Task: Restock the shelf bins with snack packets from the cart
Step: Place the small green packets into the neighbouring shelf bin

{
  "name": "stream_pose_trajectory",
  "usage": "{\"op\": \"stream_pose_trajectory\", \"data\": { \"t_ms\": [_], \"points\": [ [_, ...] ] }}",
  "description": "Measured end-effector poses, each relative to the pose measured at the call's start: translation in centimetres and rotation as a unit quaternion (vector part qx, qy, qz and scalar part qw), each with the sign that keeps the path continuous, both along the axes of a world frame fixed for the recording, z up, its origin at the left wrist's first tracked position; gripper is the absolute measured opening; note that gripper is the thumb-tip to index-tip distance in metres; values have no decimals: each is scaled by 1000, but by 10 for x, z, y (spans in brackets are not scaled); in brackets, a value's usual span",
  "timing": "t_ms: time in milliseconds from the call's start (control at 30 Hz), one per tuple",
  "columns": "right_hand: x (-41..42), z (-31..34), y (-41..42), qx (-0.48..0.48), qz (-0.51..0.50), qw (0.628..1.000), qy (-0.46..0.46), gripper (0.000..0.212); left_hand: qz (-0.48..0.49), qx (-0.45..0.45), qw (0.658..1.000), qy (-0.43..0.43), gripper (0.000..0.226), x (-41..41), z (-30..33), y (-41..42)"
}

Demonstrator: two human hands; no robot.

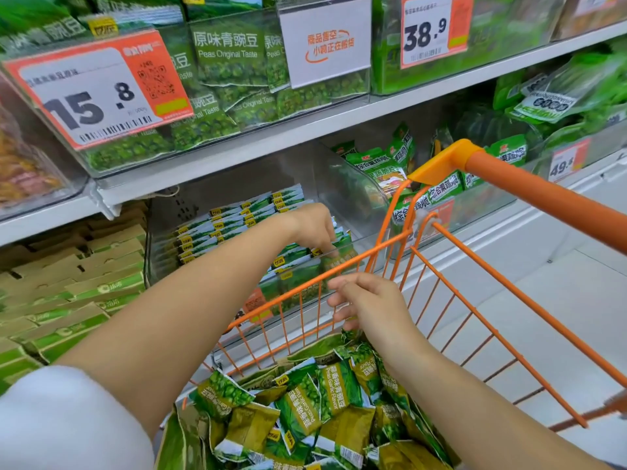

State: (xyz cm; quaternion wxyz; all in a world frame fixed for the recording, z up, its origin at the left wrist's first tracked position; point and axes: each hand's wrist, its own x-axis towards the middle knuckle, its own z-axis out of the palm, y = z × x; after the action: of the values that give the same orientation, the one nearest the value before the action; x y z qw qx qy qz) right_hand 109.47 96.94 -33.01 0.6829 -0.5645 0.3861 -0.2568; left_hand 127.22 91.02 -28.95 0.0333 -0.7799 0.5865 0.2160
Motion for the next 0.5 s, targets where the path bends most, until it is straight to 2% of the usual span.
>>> {"op": "stream_pose_trajectory", "data": {
  "t_ms": [67, 133, 200, 267, 433, 500],
  "points": [
    [1, -1, 0, -2, 5, 1000, 4, 24, -18, -13, 1000, -16, 43, -1, 0, 0],
    [2, -2, 1, -4, 12, 1000, 7, 24, -40, 3, 999, -36, 31, -4, 0, -2],
    [2, -2, 1, -5, 18, 1000, 8, 25, -46, 32, 997, -57, 40, -5, 0, -6],
    [2, -2, 2, -2, 17, 1000, 7, 24, -43, 48, 995, -72, 40, -4, -4, -10],
    [0, 0, 1, 5, 17, 1000, -1, 23, -54, 122, 988, -73, 48, -1, -8, -14],
    [1, 0, 2, 4, 21, 1000, -2, 23, -51, 130, 989, -45, 43, 3, -3, -13]
  ]
}}
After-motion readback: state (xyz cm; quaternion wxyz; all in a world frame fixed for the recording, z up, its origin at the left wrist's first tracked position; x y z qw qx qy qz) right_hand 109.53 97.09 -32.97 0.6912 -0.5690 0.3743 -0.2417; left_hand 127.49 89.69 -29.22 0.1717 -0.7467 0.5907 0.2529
